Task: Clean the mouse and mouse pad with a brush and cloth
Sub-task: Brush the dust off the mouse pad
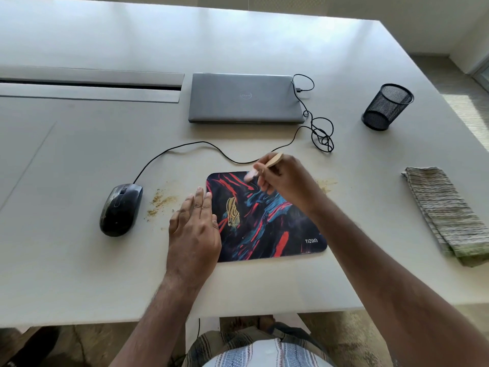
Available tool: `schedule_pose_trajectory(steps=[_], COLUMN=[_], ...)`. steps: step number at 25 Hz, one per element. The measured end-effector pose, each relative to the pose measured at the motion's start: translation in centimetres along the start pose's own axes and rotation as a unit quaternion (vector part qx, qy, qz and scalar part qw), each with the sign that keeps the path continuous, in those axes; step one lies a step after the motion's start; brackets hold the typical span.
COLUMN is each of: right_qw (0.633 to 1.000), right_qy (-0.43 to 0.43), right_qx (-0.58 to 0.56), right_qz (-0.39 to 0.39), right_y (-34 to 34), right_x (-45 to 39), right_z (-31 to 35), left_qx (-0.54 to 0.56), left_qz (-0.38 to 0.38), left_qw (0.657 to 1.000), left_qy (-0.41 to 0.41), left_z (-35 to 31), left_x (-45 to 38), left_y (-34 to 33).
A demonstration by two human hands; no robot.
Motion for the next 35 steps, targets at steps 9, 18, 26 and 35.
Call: schedule_pose_trajectory(steps=[9, 18, 26, 35], right_qw=[0.984, 0.982, 0.985, 0.986], right_qy=[-0.032, -0.087, -0.112, -0.096], right_qx=[0.11, 0.07, -0.009, -0.02], right_qz=[-0.133, -0.155, -0.129, -0.134], right_y=[3.7, 5.4, 5.9, 4.9], right_x=[3.6, 7.1, 8.2, 8.8], right_z=[0.1, -1.1, -2.7, -3.5], left_qx=[-0.002, 0.009, 0.025, 0.024], left_qz=[-0.013, -0.007, 0.0, 0.002], left_qw=[1.0, 1.0, 1.0, 1.0], left_qy=[-0.007, -0.007, -0.006, -0.008], left_z=[-0.2, -0.1, -0.2, -0.1], left_x=[0.0, 0.0, 0.0, 0.1], left_y=[0.4, 0.2, 0.4, 0.4])
Point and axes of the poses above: each hand's wrist, its own x-axis away from the middle knuckle, its own y-axis out of the back of the hand, z = x × y, the point moved 7 cm from there along -x, towards the middle knuckle, and after that the axes turned 10 degrees about -y, right-handed, at the moved point
